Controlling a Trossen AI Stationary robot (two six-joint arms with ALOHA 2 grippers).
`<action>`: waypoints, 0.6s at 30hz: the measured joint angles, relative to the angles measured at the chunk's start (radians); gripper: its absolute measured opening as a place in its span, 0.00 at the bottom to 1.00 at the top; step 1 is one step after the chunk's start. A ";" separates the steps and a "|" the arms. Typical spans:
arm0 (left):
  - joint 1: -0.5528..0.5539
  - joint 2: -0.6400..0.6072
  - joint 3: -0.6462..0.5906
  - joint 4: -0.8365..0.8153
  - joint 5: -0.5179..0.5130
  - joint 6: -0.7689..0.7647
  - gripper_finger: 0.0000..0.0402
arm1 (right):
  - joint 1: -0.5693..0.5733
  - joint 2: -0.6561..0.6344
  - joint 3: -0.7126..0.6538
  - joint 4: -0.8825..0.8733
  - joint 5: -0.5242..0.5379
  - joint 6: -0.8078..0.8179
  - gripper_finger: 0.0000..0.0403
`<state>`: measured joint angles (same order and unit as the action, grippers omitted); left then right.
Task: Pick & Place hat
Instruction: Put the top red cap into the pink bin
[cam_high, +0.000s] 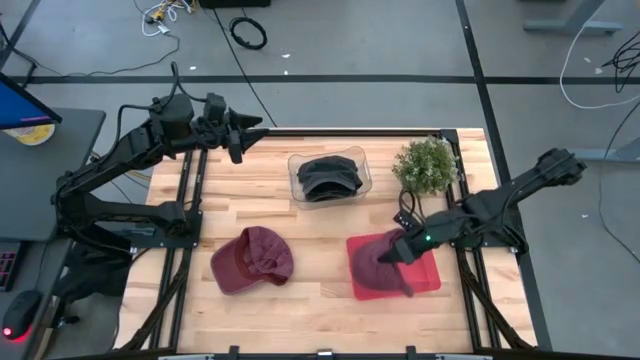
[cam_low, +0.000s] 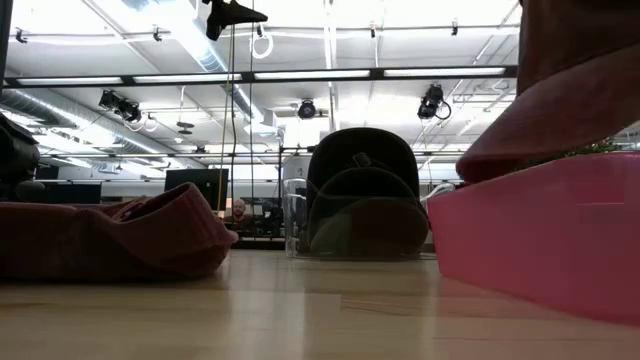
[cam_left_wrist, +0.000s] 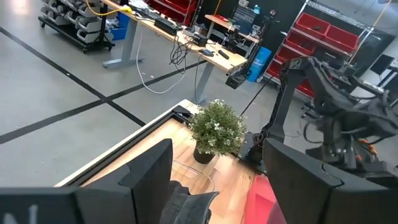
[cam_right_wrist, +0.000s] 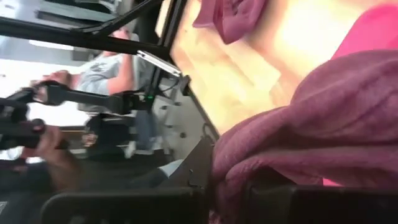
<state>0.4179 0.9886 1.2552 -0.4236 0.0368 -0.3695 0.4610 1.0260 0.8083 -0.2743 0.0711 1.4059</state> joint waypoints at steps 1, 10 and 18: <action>0.000 0.000 0.000 0.000 0.000 0.000 0.63 | 0.008 -0.005 -0.025 0.031 0.000 0.015 0.06; -0.001 0.000 0.000 -0.032 0.000 -0.001 0.63 | 0.029 -0.017 -0.141 0.054 0.001 0.088 0.06; -0.001 0.000 0.000 -0.071 0.001 -0.011 0.63 | 0.044 -0.092 -0.142 0.029 0.056 0.089 0.06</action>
<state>0.4168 0.9890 1.2552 -0.4943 0.0374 -0.3807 0.5046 0.9335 0.6665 -0.2450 0.1270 1.4954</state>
